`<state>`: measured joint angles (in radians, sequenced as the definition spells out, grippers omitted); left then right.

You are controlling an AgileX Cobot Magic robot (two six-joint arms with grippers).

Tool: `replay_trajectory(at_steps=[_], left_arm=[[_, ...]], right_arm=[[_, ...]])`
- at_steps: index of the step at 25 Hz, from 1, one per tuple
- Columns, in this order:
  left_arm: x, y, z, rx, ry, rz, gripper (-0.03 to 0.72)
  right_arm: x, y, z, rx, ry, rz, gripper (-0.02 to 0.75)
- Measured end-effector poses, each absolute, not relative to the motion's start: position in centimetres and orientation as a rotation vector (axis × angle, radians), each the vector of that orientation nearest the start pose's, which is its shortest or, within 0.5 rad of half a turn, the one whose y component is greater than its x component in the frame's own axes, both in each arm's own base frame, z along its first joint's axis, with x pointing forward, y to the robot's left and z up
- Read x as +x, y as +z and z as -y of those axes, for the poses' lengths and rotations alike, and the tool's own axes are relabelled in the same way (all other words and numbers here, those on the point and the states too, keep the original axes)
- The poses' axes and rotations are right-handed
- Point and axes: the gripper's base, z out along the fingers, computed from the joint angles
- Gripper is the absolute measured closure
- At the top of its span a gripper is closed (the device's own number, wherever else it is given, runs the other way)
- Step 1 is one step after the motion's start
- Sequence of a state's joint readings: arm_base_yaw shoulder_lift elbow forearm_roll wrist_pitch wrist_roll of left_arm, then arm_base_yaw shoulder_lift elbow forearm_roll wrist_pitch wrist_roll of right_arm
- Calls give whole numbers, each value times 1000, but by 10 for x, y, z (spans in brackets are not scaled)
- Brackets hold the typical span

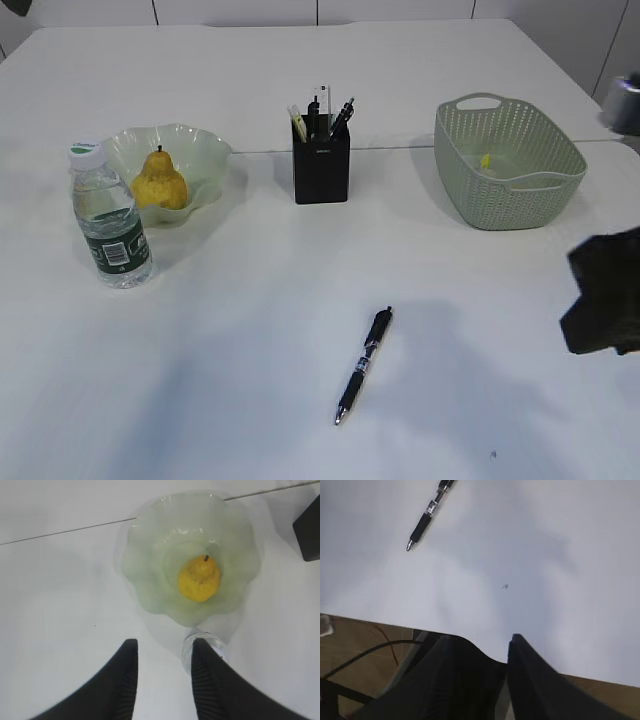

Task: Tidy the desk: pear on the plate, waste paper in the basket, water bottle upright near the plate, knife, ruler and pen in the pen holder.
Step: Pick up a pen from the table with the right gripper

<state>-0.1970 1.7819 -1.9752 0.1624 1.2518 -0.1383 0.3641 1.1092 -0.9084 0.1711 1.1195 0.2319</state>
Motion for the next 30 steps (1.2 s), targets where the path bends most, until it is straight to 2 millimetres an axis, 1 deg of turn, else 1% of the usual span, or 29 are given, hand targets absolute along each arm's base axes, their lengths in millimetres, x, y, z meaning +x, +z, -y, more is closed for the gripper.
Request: replay_trajectory(at_steps=[5, 8, 13, 15, 18, 20, 22, 26, 30], left_arm=[[376, 410, 61, 77, 81, -2518, 433], [376, 410, 61, 77, 81, -2518, 433], [376, 410, 61, 77, 81, -2520, 433], [376, 410, 61, 77, 81, -2520, 433], [376, 410, 61, 77, 81, -2520, 433], [376, 410, 61, 77, 81, -2520, 433], [376, 410, 61, 77, 81, -2520, 433], [376, 410, 61, 77, 81, -2520, 433], [376, 410, 61, 77, 81, -2520, 433]], right_arm=[[211, 281, -96, 74, 367, -2934, 433], [231, 262, -103, 152, 347, -2986, 410], [254, 233, -112, 247, 305, -3079, 332], [263, 225, -118, 280, 326, -3103, 295], [275, 222, -128, 342, 420, -3107, 276], [282, 226, -135, 385, 508, -3081, 272], [286, 230, -139, 406, 560, -3053, 271], [294, 229, -141, 438, 600, -2982, 269], [303, 218, -144, 470, 604, -2951, 269]])
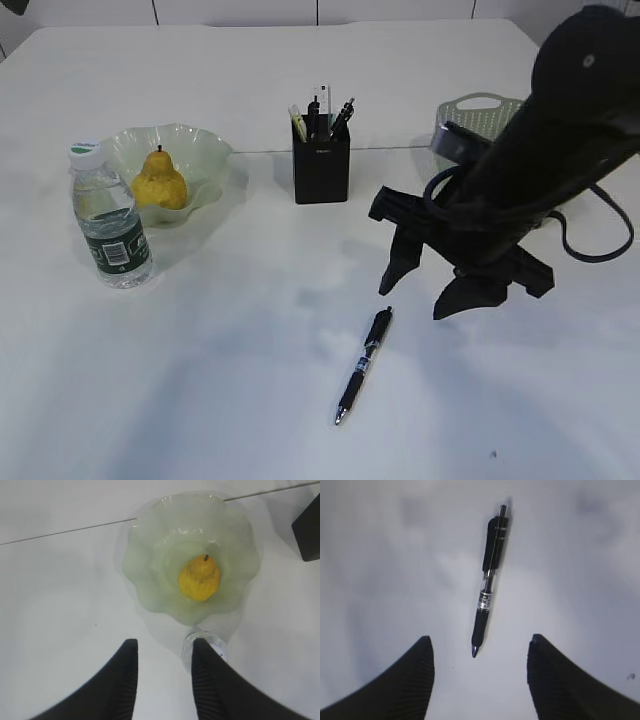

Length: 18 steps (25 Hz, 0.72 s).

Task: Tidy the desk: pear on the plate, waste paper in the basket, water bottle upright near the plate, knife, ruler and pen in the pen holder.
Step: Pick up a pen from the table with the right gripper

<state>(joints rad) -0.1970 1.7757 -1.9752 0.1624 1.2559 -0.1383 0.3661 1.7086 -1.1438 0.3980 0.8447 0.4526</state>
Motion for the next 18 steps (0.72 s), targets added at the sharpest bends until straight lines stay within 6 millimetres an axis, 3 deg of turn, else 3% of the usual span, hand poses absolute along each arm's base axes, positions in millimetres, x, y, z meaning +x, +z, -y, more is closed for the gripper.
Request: replay_trajectory(at_steps=[9, 14, 18], left_arm=[[376, 410, 61, 77, 81, -2520, 433], [376, 410, 61, 77, 81, -2520, 433], [376, 410, 61, 77, 81, -2520, 433]], right_arm=[[318, 192, -191, 328, 527, -3014, 268], [334, 184, -193, 317, 317, -3103, 268], [339, 183, -193, 388, 258, -3132, 268]])
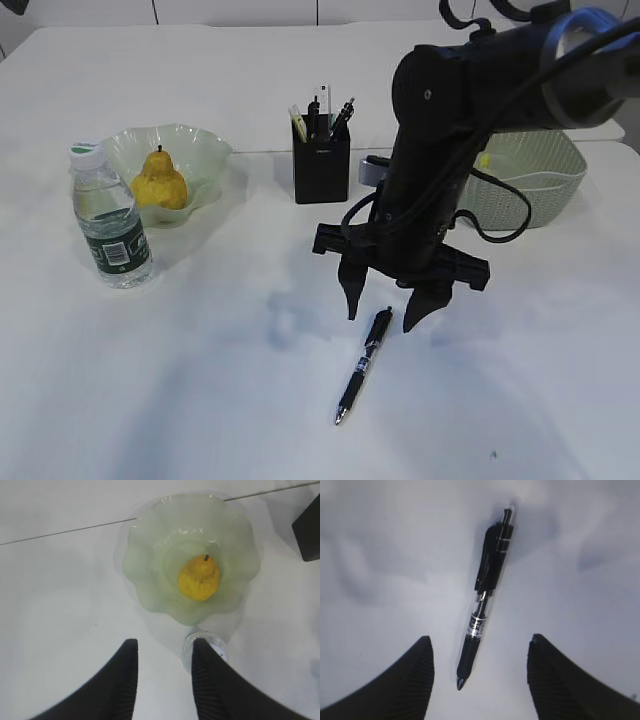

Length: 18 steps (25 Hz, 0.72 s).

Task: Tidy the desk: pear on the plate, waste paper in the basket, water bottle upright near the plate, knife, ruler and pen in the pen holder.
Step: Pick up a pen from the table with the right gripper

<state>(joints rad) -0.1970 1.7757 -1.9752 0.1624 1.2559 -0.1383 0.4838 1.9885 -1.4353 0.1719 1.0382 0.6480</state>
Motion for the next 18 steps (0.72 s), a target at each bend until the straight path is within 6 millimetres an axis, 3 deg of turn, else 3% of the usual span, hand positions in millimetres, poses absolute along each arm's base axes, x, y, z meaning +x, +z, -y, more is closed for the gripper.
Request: replay_trajectory(at_steps=[18], left_arm=[[376, 410, 59, 77, 109, -2516, 433]], right_arm=[[341, 145, -204, 471, 193, -3220, 269]])
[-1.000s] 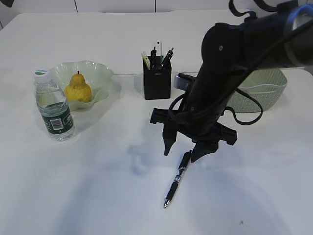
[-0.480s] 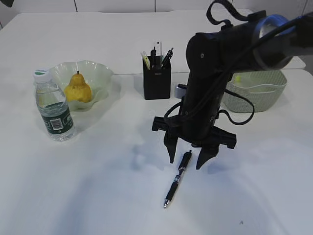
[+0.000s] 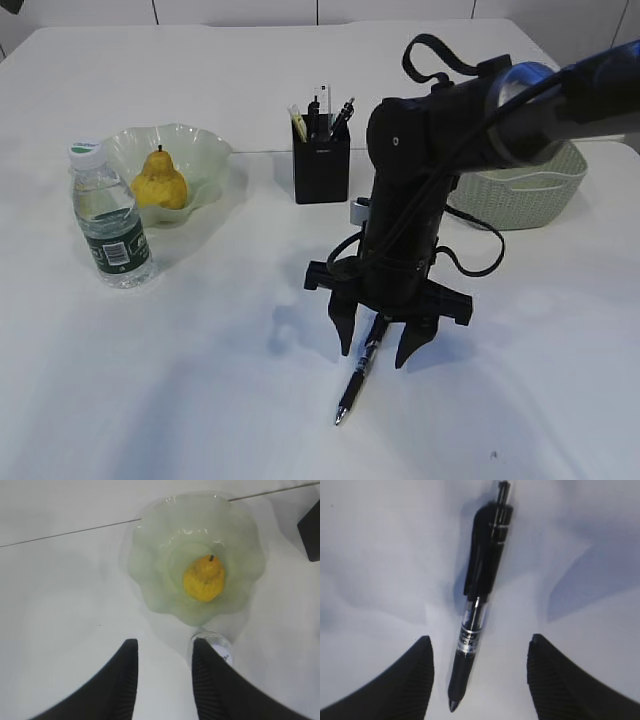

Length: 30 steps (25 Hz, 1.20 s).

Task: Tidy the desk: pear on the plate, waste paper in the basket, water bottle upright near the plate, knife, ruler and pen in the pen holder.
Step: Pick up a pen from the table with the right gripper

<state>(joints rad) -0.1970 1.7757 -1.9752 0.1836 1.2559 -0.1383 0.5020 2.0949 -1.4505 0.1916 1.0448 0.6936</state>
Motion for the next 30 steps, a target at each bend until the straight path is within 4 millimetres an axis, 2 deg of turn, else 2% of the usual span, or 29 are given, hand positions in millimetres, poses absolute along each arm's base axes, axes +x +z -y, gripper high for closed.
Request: replay_trajectory(at_steps=[13, 30], left_arm=[[376, 410, 58, 77, 120, -2514, 433], [376, 410, 58, 77, 120, -2514, 433]], right_arm=[[342, 135, -205, 469, 181, -3226, 270], [346, 136, -206, 435, 213, -3193, 274]])
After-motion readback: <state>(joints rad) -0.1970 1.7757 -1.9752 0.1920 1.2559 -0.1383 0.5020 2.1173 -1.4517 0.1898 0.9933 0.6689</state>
